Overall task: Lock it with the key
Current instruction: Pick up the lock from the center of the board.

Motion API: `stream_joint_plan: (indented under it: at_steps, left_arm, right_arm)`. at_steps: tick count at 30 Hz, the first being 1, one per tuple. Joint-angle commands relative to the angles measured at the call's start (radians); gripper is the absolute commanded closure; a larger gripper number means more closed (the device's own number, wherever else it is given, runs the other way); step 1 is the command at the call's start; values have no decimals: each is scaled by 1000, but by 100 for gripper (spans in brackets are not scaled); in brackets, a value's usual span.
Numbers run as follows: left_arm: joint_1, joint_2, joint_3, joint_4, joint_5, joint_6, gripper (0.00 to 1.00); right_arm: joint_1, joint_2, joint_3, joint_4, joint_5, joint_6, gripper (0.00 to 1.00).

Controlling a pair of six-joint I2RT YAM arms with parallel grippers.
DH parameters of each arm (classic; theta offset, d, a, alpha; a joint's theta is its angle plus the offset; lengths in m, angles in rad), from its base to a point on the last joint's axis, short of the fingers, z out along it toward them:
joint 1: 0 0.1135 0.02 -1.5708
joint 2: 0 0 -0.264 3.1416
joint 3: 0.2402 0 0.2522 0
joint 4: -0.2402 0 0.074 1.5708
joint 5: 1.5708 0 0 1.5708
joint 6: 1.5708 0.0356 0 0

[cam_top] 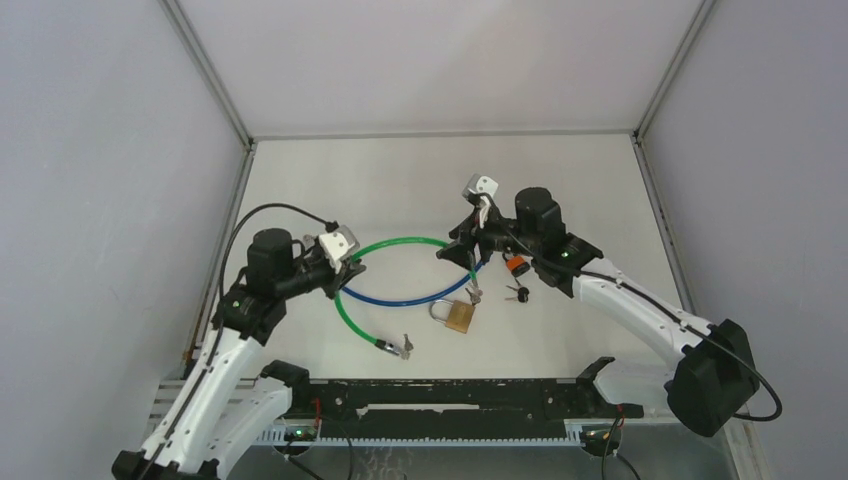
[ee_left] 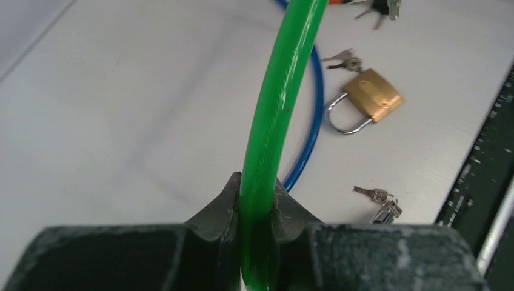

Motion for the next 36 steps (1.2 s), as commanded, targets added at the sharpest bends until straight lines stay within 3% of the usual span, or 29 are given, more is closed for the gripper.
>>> stream_joint_plan:
  at_steps: [1, 3, 5, 10, 19, 27, 29, 33, 36]
  left_arm:
    - [-71, -72, 124, -119, 127, 123, 100]
    - [-72, -70, 149, -134, 126, 128, 100]
    - [-72, -67, 166, -140, 128, 126, 100]
    - [-73, -68, 193, -129, 175, 92, 100]
    - [-75, -82, 207, -38, 204, -33, 100]
    - [-75, -86, 228, -28, 195, -69, 100]
    - [-75, -89, 228, -20, 194, -81, 100]
    - [-75, -93, 223, 4, 210, -123, 100]
    - [-75, -98, 209, 54, 218, -204, 100]
  right_arm:
    - [-34, -68, 35, -55, -177, -62, 32]
    - [-35, -73, 56, -135, -201, -99, 25]
    - [-36, -87, 66, -197, -211, -120, 25]
    - [-45, -132, 66, -299, -252, -135, 41]
    - [-36, -127, 35, -296, -209, -81, 45]
    - [-27, -117, 14, -273, -227, -51, 41]
    - [-30, -131, -2, -249, -227, -39, 50]
    - [-26, -155, -11, -191, -230, 9, 96]
    - [-17, -185, -11, -82, -225, 84, 100]
